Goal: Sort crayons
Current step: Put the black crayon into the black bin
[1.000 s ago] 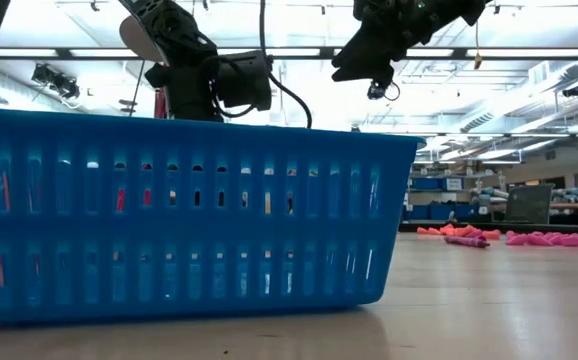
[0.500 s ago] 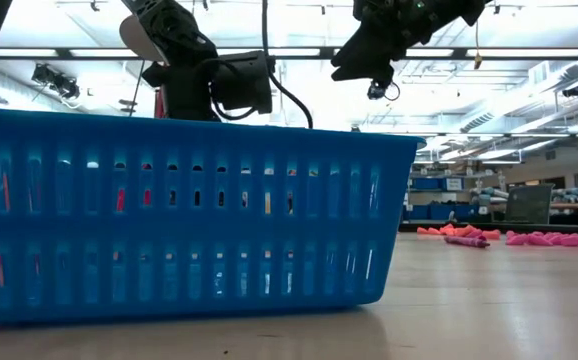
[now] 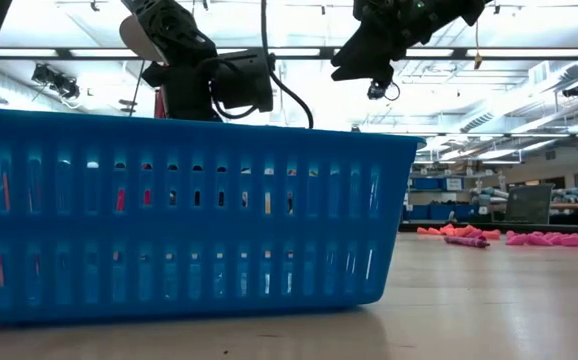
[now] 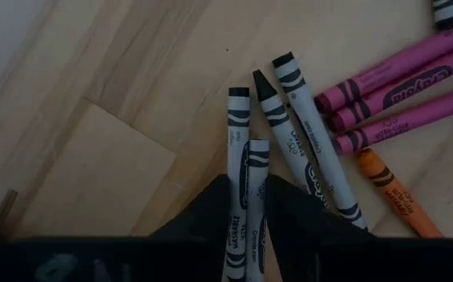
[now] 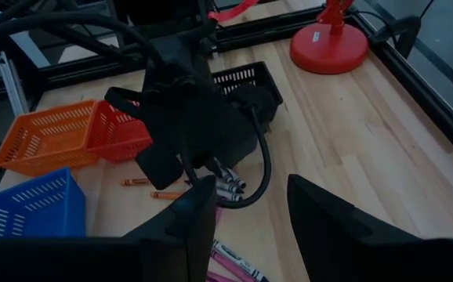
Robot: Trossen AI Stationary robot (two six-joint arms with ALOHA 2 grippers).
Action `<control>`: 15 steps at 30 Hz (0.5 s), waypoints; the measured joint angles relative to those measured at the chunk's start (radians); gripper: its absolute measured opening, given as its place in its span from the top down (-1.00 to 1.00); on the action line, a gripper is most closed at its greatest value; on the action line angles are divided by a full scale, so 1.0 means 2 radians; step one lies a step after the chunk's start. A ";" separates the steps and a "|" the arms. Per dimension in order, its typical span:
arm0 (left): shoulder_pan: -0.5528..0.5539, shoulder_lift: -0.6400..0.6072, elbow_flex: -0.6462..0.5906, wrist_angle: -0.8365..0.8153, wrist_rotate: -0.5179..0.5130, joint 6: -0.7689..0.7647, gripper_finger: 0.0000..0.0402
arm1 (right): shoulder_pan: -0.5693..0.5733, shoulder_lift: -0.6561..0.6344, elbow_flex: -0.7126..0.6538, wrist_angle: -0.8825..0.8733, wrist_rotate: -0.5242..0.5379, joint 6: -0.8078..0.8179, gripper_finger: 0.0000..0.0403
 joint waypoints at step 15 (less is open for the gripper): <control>0.009 -0.003 0.003 0.037 -0.008 -0.021 0.60 | 0.000 0.000 0.000 0.000 0.000 -0.004 0.20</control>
